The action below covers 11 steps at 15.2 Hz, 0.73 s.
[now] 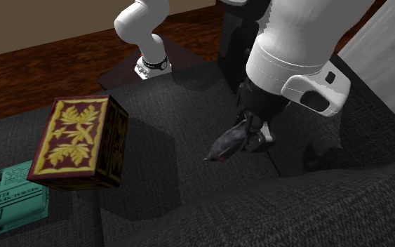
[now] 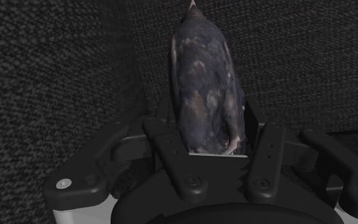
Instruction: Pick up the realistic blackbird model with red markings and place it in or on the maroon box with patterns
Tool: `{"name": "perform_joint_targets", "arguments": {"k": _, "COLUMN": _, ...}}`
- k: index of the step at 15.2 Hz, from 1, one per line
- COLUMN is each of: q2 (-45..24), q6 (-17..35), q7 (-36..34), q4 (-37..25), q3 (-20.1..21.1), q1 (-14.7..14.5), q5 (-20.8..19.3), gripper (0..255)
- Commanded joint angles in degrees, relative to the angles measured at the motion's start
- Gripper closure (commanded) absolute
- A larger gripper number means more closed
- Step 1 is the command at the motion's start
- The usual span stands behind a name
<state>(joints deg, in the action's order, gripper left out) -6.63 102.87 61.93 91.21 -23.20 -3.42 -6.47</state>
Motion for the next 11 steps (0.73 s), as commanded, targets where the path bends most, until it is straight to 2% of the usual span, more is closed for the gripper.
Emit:
{"name": "perform_joint_targets", "arguments": {"k": 1, "q2": 0.14, "q6": -0.56, "q7": -0.01, "q4": -0.41, "q3": 0.02, "q1": -0.05, "q5": -0.05, "gripper": 255}}
{"name": "perform_joint_targets", "arguments": {"k": 11, "q2": 15.16, "q6": 3.20, "q7": 6.20, "q4": 15.97, "q3": -3.86, "q1": 3.74, "q5": -5.95, "gripper": 255}}
